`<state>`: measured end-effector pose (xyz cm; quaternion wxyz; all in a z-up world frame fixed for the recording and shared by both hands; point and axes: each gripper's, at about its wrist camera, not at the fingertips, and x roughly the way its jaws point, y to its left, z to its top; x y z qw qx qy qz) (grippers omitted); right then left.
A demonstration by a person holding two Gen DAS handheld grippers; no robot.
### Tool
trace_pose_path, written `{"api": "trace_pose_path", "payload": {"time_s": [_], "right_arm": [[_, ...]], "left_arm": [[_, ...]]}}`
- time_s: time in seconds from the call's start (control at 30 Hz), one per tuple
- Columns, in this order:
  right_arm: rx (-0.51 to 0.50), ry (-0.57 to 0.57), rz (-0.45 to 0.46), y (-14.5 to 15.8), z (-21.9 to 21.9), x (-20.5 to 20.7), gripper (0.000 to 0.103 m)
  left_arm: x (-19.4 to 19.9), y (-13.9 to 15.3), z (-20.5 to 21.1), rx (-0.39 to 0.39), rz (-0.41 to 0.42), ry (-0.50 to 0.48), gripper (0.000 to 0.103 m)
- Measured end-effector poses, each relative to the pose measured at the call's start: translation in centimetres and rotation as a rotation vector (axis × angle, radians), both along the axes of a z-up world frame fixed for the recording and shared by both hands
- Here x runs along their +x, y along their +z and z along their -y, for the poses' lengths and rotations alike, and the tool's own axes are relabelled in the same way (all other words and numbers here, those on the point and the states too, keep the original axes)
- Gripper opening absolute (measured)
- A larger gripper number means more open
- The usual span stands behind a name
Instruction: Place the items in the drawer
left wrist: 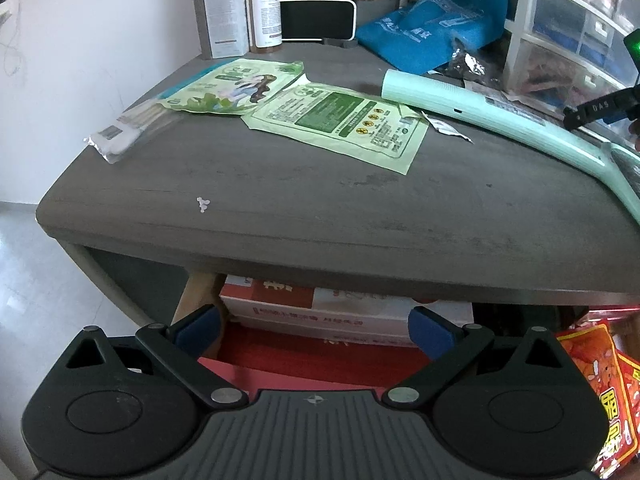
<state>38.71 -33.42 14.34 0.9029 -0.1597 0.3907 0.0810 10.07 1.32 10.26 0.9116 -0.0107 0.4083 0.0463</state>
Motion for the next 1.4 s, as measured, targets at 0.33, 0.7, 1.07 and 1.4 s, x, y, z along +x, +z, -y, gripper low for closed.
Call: {"api": "trace_pose_path", "payload": {"time_s": [0.33, 0.7, 1.07, 1.4], "right_arm": [[0.008, 0.050, 0.037, 1.5, -1.3, -1.7, 0.007], [-0.087, 0.082, 0.045, 0.8, -2.4, -2.8, 0.000], [-0.128, 0.086, 0.086, 0.4, -3.4, -3.5, 0.000], [-0.262, 0.117, 0.051, -1.0, -3.9, -2.9, 0.025]], "left_arm": [[-0.3, 0.4, 0.3, 0.002, 0.016, -0.001, 0.101], [-1.0, 0.8, -0.2, 0.002, 0.029, 0.009, 0.101], [-1.2, 0.8, 0.1, 0.005, 0.030, -0.005, 0.101], [-1.1, 0.8, 0.2, 0.010, 0.026, -0.001, 0.101]]}}
